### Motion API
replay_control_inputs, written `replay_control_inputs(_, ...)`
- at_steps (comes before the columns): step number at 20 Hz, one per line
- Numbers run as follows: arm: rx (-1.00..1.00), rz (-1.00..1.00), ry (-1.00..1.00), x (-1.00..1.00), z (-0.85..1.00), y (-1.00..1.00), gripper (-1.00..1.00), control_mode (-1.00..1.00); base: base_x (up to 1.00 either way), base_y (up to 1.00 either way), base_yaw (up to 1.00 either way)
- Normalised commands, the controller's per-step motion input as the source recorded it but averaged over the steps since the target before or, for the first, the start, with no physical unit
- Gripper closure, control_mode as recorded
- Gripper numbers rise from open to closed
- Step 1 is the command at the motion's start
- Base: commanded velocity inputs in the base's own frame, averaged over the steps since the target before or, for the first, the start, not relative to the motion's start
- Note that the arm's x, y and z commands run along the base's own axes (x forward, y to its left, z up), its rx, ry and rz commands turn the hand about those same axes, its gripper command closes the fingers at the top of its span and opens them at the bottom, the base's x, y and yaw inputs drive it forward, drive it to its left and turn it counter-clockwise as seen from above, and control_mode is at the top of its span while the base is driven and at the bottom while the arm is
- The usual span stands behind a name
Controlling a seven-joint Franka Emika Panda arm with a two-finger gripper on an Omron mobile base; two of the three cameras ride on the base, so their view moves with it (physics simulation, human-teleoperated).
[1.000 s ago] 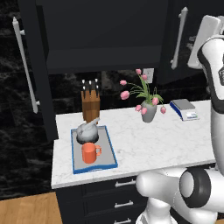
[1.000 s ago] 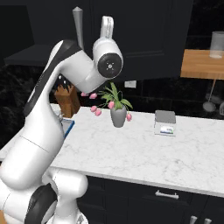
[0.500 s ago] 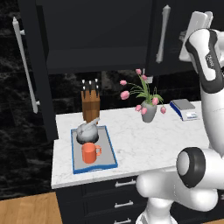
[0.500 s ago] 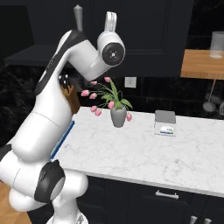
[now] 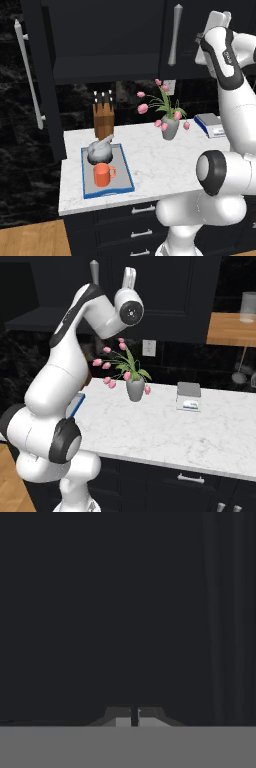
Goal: Pick the kettle from the counter and place it on the tray. Then pick the mug from the cabinet and place it on the tray. Then close the cabinet doors.
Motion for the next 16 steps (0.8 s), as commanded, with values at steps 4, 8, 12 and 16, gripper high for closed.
replay_control_inputs(4, 0.03, -0.02, 0.00, 0.79, -0.15, 0.00, 1.00, -1.00, 0.00, 0.00, 0.00)
replay_control_inputs(8, 0.00, -0.07, 0.00, 0.57, -0.29, 0.00, 1.00, -1.00, 0.00, 0.00, 0.00)
replay_control_inputs(12, 0.00, -0.08, 0.04, 0.47, -0.46, 0.00, 1.00, -1.00, 0.00, 0.00, 0.00)
replay_control_inputs(16, 0.00, -0.10, 0.03, 0.09, -0.30, 0.00, 1.00, -1.00, 0.00, 0.00, 0.00)
